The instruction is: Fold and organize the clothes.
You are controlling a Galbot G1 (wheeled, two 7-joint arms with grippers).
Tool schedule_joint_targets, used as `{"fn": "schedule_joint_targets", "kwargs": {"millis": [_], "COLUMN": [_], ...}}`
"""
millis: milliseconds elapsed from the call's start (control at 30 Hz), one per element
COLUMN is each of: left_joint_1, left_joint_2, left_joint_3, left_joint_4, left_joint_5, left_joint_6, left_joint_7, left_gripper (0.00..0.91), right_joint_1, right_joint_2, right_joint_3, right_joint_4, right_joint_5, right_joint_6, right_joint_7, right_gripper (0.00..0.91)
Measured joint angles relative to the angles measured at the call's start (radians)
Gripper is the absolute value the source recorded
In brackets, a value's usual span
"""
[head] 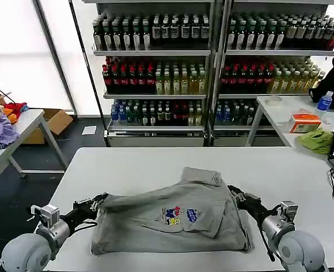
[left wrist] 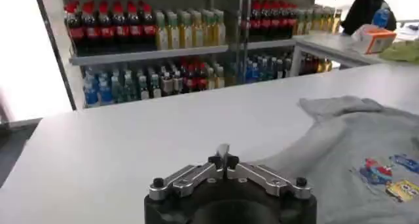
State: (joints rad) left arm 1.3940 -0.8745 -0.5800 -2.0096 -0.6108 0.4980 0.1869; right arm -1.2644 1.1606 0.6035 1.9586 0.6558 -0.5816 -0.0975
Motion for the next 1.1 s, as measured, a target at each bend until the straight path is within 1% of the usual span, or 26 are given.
{"fn": "schedule_joint_targets", "kwargs": {"millis": [200,467,500,533,567,600,633,800,1100], "left_joint_1": [0.003,0.016,0.015,0.014,0.013,0.013,0.013,0.015,0.013], "left_joint_2": [0.008,0.010,0.010,0.011,0.012,0.012,0.013,0.012,0.007], "left_joint_3": [0.002,-0.012,-0.013,-0.014,-0.016,-0.016,-0.017,-0.018,-0.013], "left_joint_4": [-0.004,-0.014,-0.015,-0.014,-0.015,-0.016,-0.017,-0.025,-0.026], "left_joint_5": [0.005,0.006,0.006,0.007,0.007,0.006,0.006,0.004,0.005], "left_joint_6": [-0.001,-0.002,-0.002,-0.002,-0.002,-0.002,-0.002,-0.002,-0.002], "left_joint_7": [0.009,0.016,0.017,0.018,0.018,0.018,0.020,0.023,0.025], "left_gripper": [0.010,0.010,0.010,0.010,0.010,0.010,0.010,0.010,0.010], "right_joint_1": [0.127,0.280,0.292,0.303,0.311,0.318,0.325,0.348,0.364], "right_joint_2": [0.022,0.071,0.077,0.084,0.091,0.097,0.103,0.114,0.119], "right_joint_3": [-0.081,-0.195,-0.207,-0.220,-0.231,-0.240,-0.250,-0.279,-0.291], "right_joint_4": [-0.117,-0.261,-0.276,-0.294,-0.309,-0.324,-0.338,-0.375,-0.387], "right_joint_5": [-0.038,-0.073,-0.077,-0.081,-0.084,-0.086,-0.090,-0.097,-0.085], "right_joint_6": [0.000,0.000,0.000,0.000,0.000,0.000,-0.001,-0.001,0.000], "right_joint_7": [0.056,0.110,0.115,0.119,0.121,0.124,0.128,0.138,0.151], "right_gripper": [0.907,0.897,0.846,0.736,0.333,0.111,0.000,0.000,0.000]}}
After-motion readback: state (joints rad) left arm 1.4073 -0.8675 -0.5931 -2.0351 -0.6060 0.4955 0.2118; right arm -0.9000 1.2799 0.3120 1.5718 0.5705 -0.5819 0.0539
